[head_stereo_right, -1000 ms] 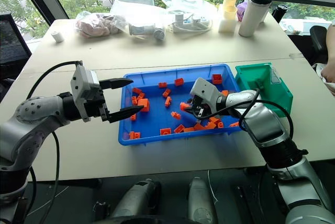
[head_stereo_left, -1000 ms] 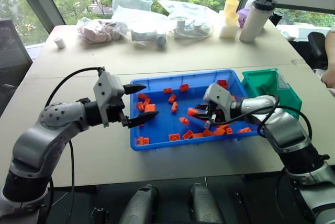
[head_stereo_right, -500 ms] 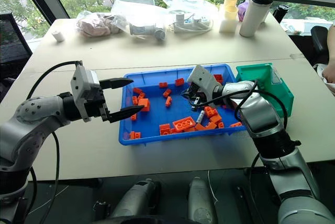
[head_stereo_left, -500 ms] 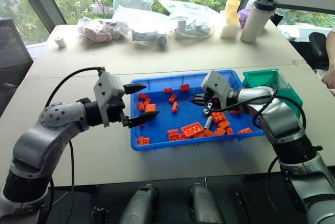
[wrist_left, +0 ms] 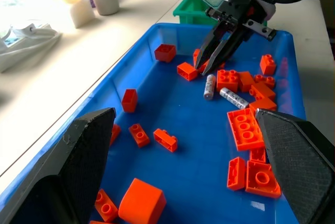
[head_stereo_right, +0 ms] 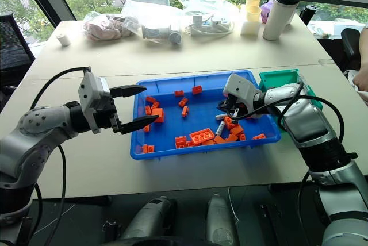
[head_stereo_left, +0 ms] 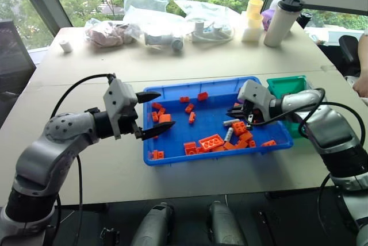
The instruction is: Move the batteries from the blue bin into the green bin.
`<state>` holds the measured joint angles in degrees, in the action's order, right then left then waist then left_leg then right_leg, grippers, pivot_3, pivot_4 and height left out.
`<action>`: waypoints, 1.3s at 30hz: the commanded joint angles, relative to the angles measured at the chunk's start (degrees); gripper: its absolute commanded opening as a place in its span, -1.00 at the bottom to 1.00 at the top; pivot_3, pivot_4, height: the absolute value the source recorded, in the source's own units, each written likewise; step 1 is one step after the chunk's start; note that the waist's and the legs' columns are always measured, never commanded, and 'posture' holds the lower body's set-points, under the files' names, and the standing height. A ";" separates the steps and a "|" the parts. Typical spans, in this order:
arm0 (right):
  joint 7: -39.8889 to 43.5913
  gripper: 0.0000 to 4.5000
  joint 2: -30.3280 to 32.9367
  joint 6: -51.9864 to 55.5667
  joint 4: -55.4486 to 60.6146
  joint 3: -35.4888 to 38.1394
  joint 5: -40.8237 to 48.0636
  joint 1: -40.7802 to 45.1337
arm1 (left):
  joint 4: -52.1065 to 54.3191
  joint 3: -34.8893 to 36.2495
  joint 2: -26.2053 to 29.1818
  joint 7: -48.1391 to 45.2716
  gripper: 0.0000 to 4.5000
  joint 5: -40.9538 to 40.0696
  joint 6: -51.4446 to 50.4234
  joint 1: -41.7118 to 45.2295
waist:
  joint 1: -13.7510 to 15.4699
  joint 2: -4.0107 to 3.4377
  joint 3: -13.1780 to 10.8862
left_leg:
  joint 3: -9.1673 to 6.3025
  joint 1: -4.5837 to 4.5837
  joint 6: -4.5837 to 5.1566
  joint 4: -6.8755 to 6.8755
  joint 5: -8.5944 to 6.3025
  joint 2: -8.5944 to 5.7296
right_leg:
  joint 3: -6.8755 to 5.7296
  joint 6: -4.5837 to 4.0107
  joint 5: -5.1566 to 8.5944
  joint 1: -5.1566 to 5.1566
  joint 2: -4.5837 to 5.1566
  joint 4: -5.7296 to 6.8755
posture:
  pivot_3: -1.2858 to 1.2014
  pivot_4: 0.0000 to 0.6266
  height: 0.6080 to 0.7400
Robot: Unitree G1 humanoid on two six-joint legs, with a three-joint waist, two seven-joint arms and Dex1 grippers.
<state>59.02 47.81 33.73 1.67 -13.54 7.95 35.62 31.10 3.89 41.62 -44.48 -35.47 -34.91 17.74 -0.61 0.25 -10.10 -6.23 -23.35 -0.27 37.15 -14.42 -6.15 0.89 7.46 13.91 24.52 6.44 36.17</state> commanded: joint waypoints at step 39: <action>31.62 0.59 -4.60 -56.21 -31.45 -12.99 -17.03 18.69 | 3.01 0.81 -0.99 2.57 1.00 1.12 1.24 -1.11 | -0.11 -0.01 -0.01 | 0.00 0.01 -0.06 -0.01 0.03 0.01 | 0.00 0.00 0.00 0.03 -0.04 0.01 | 0.03 -0.52 1.00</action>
<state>90.09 43.62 -21.59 -30.09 -26.80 -9.03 52.65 32.29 3.12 40.41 -42.18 -34.26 -34.42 16.47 -0.72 0.24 -10.11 -6.23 -23.34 -0.34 37.15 -14.39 -6.13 0.89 7.46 13.91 24.55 6.41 36.18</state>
